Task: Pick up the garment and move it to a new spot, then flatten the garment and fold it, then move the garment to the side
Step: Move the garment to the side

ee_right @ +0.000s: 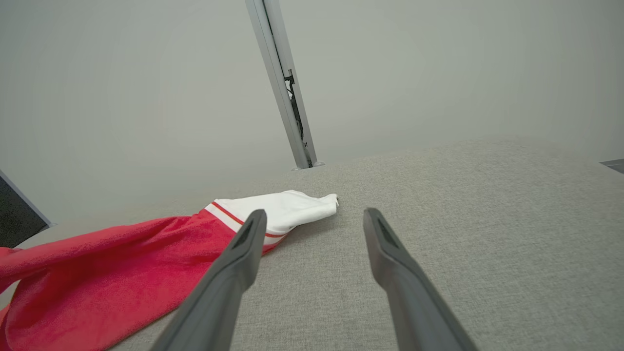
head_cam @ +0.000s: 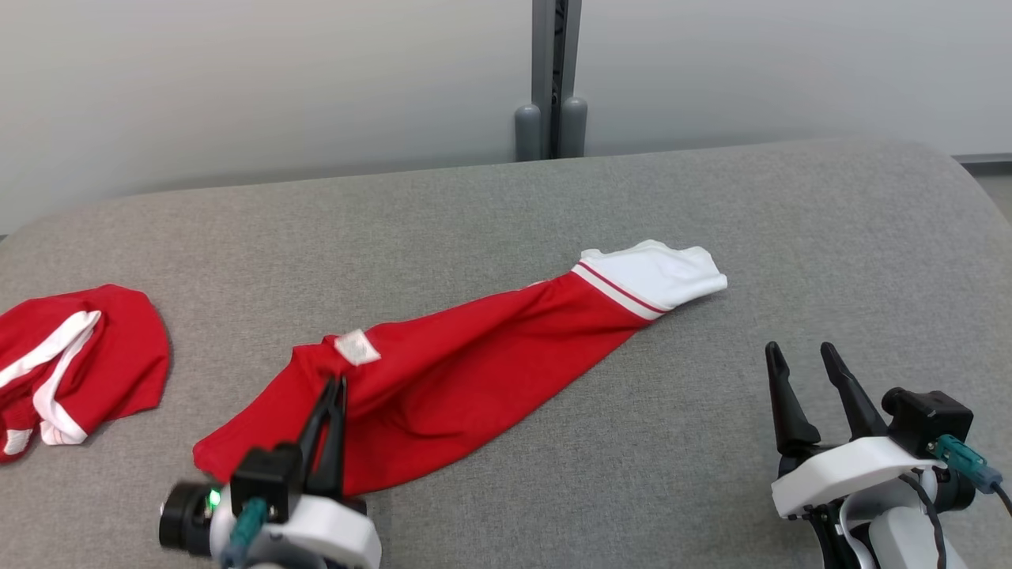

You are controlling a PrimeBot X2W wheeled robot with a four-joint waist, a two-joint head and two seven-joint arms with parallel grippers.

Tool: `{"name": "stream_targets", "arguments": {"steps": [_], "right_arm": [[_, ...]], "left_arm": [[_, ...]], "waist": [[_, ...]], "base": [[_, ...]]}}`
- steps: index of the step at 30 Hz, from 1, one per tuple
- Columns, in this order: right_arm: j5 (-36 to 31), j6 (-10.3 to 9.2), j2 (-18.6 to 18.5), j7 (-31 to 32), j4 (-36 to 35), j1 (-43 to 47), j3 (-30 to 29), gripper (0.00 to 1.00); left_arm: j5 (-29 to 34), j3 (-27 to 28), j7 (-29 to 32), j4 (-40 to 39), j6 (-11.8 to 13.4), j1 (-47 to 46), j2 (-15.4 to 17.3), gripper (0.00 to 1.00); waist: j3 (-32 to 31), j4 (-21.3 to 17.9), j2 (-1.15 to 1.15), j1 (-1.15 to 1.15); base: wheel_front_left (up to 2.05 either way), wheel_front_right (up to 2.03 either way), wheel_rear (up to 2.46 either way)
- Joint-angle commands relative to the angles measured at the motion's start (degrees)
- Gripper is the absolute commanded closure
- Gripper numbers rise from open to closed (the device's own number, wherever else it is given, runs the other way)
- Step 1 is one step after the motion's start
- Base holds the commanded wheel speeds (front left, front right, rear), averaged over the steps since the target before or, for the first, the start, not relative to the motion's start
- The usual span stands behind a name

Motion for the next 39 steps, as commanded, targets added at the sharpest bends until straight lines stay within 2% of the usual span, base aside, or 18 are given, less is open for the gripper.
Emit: {"name": "stream_targets", "arguments": {"steps": [1,4,5,7,8,13,17,22,28,39], "right_arm": [[0.01,0.0,-0.21,-0.02,0.43,0.6,0.09,0.0],[-0.01,0.0,-0.3,-0.02,0.6,0.79,0.47,0.0],[-0.01,0.0,-0.48,-0.02,0.65,0.83,0.49,0.0],[0.0,0.0,-0.75,-0.02,0.78,0.95,0.76,0.0],[0.05,0.0,-0.83,-0.02,0.79,0.88,0.88,0.0],[0.18,0.0,-1.01,-0.02,0.73,0.14,1.27,0.0],[0.18,0.0,-0.99,-0.02,0.41,-0.27,1.35,0.0],[-0.33,0.0,-0.8,-0.02,0.33,-1.0,1.37,0.0],[-0.39,0.0,-0.51,-0.02,0.32,-1.43,1.7,0.0],[-1.27,0.0,-0.42,-0.02,0.75,-2.23,1.42,0.0]], "left_arm": [[-0.29,-0.06,0.0,0.47,0.26,1.64,0.14,1.0],[-0.9,0.05,0.0,2.51,0.51,4.32,-0.07,1.0],[-1.18,0.16,0.0,3.49,0.62,4.85,-0.16,0.91],[-1.69,0.16,-0.01,5.53,0.53,5.39,-0.26,0.42],[-1.91,0.32,-0.01,6.32,0.54,5.36,-0.29,0.0],[-3.35,1.42,-0.01,9.06,1.86,5.12,-0.32,0.0],[-3.7,2.78,-0.01,7.92,3.29,4.64,-0.31,0.0],[-4.08,3.53,-0.01,6.13,2.81,3.25,-0.32,0.0],[-4.64,0.79,-0.01,8.21,0.91,2.27,-0.29,0.0],[-5.06,-1.09,-0.01,7.77,2.0,1.14,-0.3,0.0]], "waist": [[-0.49,0.38,0.0,0.0],[-0.76,0.64,0.0,0.0],[-0.76,0.72,0.0,0.0],[-0.77,0.86,0.0,0.0],[-0.67,0.86,0.0,0.0],[-0.04,0.52,0.0,0.0],[0.52,0.41,0.0,0.0],[1.2,0.54,0.0,0.0],[1.49,0.68,0.0,0.0],[1.93,1.31,0.0,0.0]], "base": [[0.0,0.0,0.0],[0.0,0.0,0.0],[0.0,0.0,0.0],[0.0,0.0,0.0],[0.0,0.0,0.0],[0.0,0.0,0.0],[0.0,0.0,0.0],[0.0,0.0,0.0],[0.0,0.0,0.0],[0.0,0.0,0.0]]}}
